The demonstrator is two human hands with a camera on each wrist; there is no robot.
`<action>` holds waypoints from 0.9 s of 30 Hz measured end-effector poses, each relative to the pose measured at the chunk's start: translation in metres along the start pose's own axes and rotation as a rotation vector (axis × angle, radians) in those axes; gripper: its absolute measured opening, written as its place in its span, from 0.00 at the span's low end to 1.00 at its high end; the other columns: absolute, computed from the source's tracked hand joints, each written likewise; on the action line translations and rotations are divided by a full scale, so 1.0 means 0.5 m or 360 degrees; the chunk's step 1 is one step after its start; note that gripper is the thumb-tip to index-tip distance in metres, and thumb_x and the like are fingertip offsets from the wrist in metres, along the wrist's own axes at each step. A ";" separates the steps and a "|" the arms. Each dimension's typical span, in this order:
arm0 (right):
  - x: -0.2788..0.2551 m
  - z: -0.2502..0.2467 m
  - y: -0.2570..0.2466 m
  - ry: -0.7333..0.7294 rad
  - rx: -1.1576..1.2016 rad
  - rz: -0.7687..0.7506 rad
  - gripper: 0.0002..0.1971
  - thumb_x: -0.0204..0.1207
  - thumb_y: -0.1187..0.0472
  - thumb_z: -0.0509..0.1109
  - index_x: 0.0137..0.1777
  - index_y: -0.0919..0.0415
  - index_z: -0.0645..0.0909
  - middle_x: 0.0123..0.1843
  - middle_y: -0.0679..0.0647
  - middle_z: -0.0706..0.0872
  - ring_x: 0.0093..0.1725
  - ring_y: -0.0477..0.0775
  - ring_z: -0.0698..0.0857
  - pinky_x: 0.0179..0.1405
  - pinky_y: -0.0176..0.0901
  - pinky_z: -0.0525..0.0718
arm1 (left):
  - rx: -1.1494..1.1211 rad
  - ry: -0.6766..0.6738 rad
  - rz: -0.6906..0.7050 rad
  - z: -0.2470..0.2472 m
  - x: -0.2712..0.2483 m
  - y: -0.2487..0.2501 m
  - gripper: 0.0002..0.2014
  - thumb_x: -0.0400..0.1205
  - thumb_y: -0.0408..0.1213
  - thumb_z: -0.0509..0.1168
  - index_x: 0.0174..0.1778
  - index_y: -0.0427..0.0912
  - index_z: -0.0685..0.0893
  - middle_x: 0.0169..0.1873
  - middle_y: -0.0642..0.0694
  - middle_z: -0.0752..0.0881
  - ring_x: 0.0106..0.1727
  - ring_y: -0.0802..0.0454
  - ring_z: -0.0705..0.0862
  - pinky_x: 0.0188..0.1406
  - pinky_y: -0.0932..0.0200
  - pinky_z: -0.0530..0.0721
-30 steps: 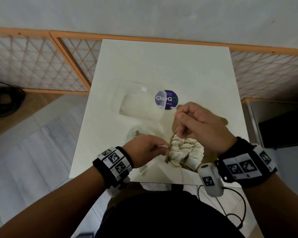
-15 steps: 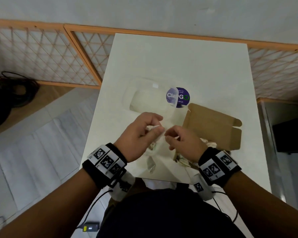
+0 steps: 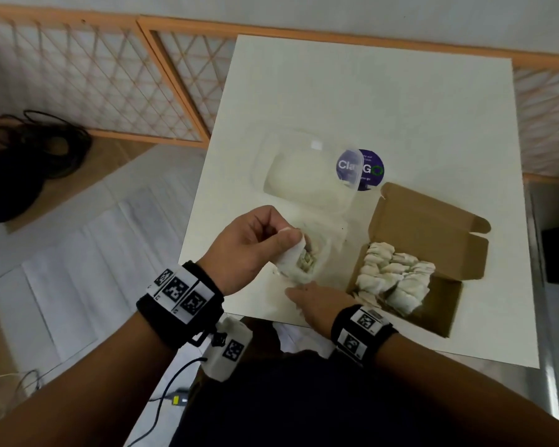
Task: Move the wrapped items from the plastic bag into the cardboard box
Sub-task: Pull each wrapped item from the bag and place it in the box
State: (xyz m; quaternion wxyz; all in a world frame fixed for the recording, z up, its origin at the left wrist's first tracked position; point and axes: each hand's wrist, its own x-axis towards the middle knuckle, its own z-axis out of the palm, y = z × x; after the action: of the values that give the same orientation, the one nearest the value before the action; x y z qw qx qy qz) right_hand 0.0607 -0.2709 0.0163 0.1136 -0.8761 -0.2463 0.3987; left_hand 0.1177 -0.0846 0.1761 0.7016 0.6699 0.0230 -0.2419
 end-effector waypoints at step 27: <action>-0.239 -0.286 0.011 0.1179 0.1939 -0.0103 0.05 0.83 0.68 0.73 0.49 0.58 0.82 0.36 0.49 0.85 0.29 0.46 0.76 0.27 0.31 0.76 | 0.0087 -0.0126 0.0157 0.018 0.014 0.067 0.07 0.79 0.39 0.76 0.47 0.40 0.91 0.54 0.45 0.92 0.56 0.51 0.89 0.60 0.54 0.86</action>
State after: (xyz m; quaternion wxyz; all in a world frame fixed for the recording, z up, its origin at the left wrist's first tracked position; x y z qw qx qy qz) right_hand 0.1038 -0.3385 0.1848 0.6709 -0.7269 0.0492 0.1381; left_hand 0.1336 -0.0960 0.2059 0.6945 0.6789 -0.0445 -0.2339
